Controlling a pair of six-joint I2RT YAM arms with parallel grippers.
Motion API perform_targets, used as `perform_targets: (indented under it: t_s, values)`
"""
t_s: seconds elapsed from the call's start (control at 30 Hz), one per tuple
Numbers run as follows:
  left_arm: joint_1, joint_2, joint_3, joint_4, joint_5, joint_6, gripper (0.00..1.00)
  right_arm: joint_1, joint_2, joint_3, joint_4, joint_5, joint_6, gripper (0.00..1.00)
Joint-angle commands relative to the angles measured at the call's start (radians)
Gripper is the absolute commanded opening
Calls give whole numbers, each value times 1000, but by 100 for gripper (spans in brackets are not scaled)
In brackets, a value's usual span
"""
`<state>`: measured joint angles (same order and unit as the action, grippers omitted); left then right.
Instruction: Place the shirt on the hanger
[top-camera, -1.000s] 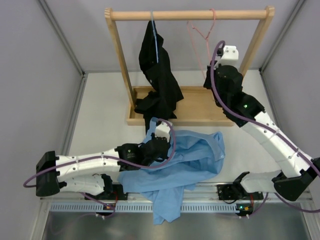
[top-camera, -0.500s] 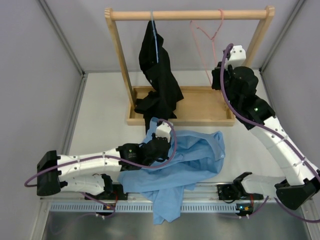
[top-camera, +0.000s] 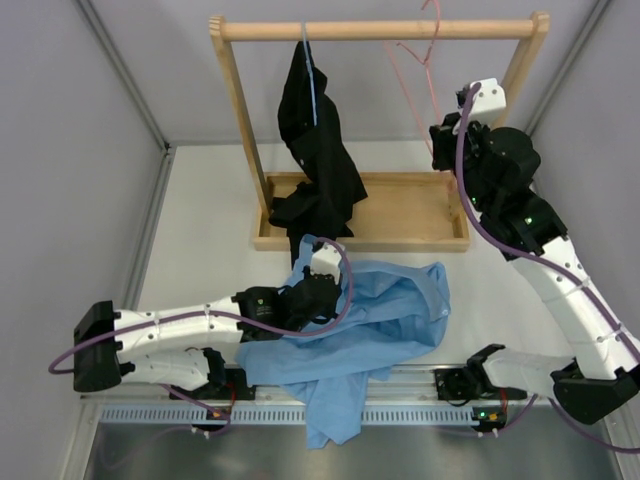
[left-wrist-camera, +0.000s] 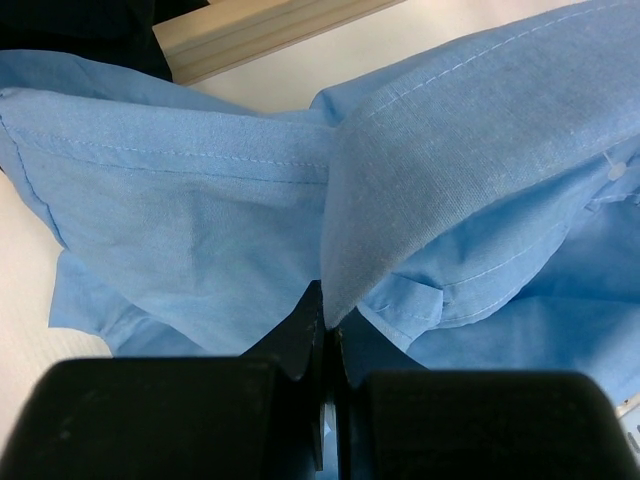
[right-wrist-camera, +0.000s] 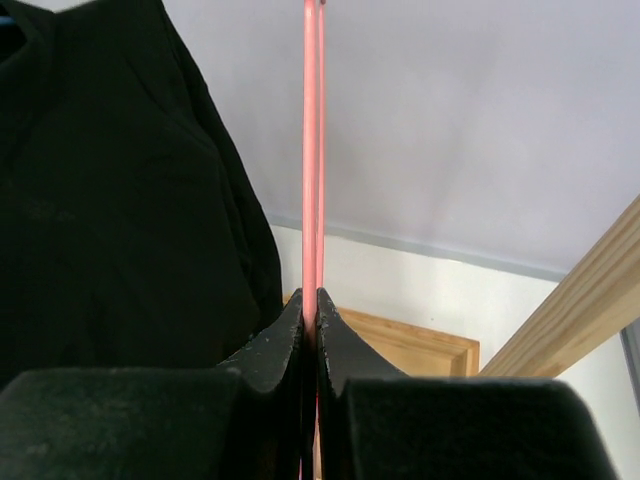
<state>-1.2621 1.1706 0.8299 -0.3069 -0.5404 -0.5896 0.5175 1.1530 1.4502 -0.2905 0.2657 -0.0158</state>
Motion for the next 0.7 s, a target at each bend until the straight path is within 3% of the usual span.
perform_targets:
  t_s: [0.0, 0.27, 0.57, 0.67]
  values:
    - [1, -37, -6, 49, -24, -25, 0, -17, 8, 81, 79, -49, -15, 0]
    - [10, -26, 11, 39, -93, -85, 0, -19, -35, 79, 82, -102, 39, 0]
    - [76, -37, 37, 12, -70, -127, 0, -19, -288, -77, -186, -216, 71, 0]
    - [93, -32, 46, 12, -67, -124, 0, -19, -378, -129, -352, -344, 86, 0]
